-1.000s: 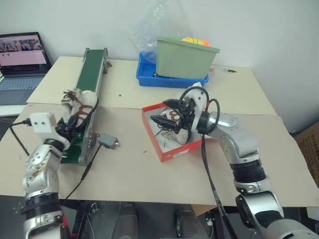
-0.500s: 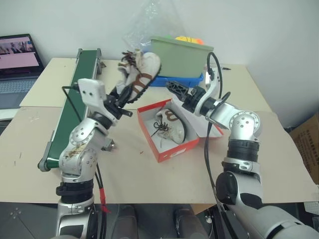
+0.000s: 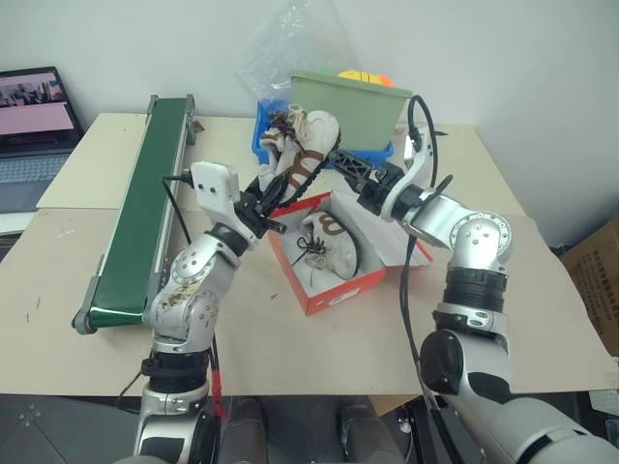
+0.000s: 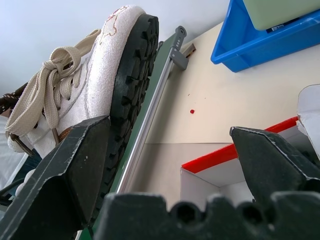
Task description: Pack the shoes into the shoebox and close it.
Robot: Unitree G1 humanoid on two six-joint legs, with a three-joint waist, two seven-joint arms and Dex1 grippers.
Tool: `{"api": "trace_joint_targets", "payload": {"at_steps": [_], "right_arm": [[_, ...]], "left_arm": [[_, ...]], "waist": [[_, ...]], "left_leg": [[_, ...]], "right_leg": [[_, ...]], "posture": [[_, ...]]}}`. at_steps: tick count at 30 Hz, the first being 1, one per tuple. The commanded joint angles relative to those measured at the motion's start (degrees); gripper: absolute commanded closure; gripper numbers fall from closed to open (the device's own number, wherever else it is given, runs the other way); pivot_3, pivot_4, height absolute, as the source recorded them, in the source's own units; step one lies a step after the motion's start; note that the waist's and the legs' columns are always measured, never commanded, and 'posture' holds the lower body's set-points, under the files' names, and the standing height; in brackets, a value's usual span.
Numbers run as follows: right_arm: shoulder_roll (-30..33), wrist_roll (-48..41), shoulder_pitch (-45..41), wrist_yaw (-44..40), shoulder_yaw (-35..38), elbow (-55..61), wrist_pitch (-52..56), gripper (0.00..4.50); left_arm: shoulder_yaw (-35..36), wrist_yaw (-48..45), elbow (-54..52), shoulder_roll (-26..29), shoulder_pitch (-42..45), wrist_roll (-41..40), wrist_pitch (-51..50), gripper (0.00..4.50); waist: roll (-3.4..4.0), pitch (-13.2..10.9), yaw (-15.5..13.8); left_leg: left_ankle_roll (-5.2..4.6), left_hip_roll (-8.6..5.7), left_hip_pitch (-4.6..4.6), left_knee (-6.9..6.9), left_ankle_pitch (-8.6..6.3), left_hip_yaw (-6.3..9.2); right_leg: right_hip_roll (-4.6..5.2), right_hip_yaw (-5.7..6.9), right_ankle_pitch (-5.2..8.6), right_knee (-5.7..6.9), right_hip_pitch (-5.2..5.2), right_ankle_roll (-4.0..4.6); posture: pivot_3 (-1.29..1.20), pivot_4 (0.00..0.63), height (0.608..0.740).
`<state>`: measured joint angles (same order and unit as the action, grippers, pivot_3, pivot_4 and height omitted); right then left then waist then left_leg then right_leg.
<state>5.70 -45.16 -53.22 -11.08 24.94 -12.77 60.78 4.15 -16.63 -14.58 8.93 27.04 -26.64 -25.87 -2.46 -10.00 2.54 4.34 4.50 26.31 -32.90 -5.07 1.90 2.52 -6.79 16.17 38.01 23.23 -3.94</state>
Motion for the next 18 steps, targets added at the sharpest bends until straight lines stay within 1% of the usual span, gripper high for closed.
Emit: {"api": "trace_joint_targets", "payload": {"at_steps": [1, 6, 10, 16, 18], "right_arm": [[1.2, -1.9, -1.7, -0.2, -0.8, 3.6, 0.3, 0.00], [2.7, -3.5, -2.6, -0.5, -1.3, 5.2, 2.2, 0.00], [3.4, -4.7, -3.3, -0.1, -1.4, 6.1, 3.3, 0.00], [3.3, -4.2, -3.7, 0.1, -1.9, 5.1, 1.8, 0.00], [2.8, -3.4, -4.0, 0.5, -2.0, 3.7, 0.2, 0.00]], "left_arm": [[-1.3, -2.8, -0.2, 0.5, 1.7, 0.1, 1.9, 3.44], [-0.5, -4.2, 1.5, 2.3, 2.2, 0.3, 2.9, 3.44], [-0.5, -4.6, 2.2, 2.3, 2.6, 0.5, 3.4, 3.44], [-2.1, -3.6, 1.3, -0.2, 2.6, 0.1, 3.1, 3.44], [-3.9, -3.3, -0.5, -1.5, 1.5, 0.1, 2.3, 3.44]], "waist": [[0.00, 0.0, 0.0], [0.01, 0.0, 0.0], [0.01, 0.0, 0.0], [0.01, 0.0, -0.1], [0.01, 0.0, -0.1]], "left_leg": [[0.00, 0.00, 0.00, 0.00, 0.00, 0.00], [0.00, 0.00, 0.00, 0.01, 0.00, 0.00], [0.00, 0.00, 0.00, 0.01, 0.00, 0.00], [0.00, 0.00, 0.00, 0.01, 0.00, 0.00], [0.00, 0.00, 0.01, 0.01, 0.00, 0.00]], "right_leg": [[0.00, 0.00, 0.00, 0.00, 0.00, 0.00], [0.00, 0.00, 0.00, -0.02, 0.00, 0.00], [0.00, 0.00, 0.00, -0.01, 0.01, 0.00], [0.00, 0.00, 0.00, -0.03, 0.00, 0.00], [0.00, 0.00, 0.00, -0.04, 0.00, -0.01]], "posture": [[0.00, 0.150, 0.740], [0.00, 0.150, 0.740], [0.00, 0.150, 0.740], [0.00, 0.150, 0.740], [0.00, 0.150, 0.740]]}}
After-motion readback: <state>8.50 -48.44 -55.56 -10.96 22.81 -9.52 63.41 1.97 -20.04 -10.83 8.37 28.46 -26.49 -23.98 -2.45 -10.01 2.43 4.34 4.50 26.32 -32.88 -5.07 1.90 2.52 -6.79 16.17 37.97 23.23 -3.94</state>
